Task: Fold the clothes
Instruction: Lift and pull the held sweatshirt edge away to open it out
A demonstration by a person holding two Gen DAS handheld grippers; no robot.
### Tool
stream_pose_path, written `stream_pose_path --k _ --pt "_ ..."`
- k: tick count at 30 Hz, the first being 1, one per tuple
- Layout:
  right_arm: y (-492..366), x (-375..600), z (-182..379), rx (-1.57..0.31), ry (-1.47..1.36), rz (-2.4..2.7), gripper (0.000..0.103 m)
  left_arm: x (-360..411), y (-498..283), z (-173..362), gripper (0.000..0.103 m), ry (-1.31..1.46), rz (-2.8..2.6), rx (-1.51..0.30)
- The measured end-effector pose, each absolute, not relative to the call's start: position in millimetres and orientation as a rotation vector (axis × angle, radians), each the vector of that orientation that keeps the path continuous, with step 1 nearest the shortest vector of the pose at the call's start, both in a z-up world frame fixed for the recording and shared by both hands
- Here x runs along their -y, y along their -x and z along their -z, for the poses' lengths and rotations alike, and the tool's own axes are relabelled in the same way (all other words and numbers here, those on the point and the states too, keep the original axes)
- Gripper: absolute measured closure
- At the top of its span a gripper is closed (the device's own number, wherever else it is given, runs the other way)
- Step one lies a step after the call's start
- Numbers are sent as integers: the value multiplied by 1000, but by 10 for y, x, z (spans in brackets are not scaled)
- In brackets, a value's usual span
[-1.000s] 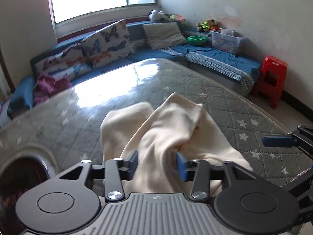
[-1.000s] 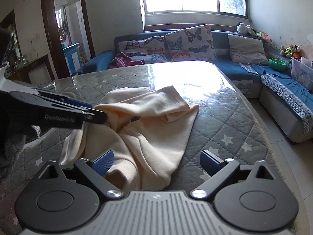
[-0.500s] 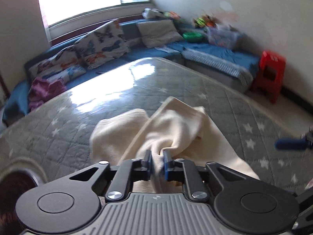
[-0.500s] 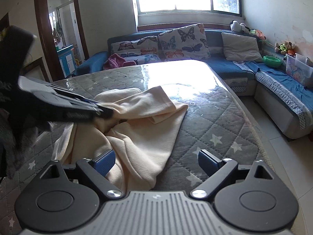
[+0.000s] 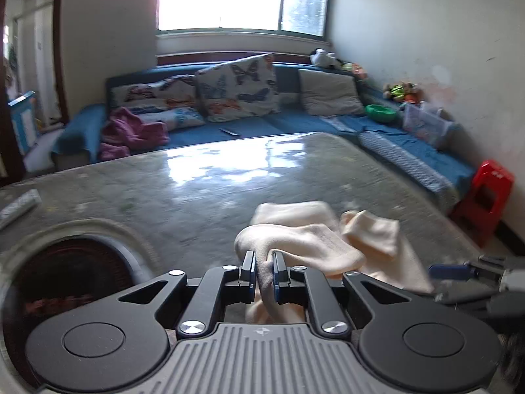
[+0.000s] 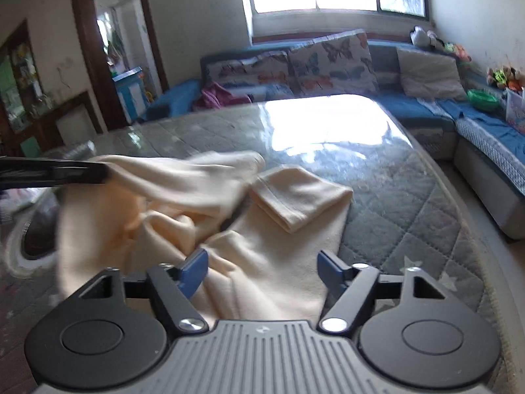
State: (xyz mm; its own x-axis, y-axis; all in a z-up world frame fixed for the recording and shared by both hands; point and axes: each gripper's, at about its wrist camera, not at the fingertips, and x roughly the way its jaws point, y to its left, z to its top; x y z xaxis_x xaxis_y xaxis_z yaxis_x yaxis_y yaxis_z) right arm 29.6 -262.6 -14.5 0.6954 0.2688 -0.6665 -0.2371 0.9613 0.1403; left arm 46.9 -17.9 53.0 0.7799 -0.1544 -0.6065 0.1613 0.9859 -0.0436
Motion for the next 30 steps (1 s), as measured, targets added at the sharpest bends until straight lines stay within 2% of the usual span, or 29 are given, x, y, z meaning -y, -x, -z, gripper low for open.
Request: stream_pose_path --k 14,16,26,30 --pt "-244 2505 305 -774 44 -249 34 -583 134 -112 92 89 -40 -740" --pt "-160 2459 324 -770 71 -246 28 -683 245 -77 92 112 -60 -750" --pt "162 2400 317 -758 74 -235 20 -1004 682 1 93 149 -149 -772" --pt "175 2436 289 -755 67 -228 20 -942 605 -65 88 134 -113 -748"
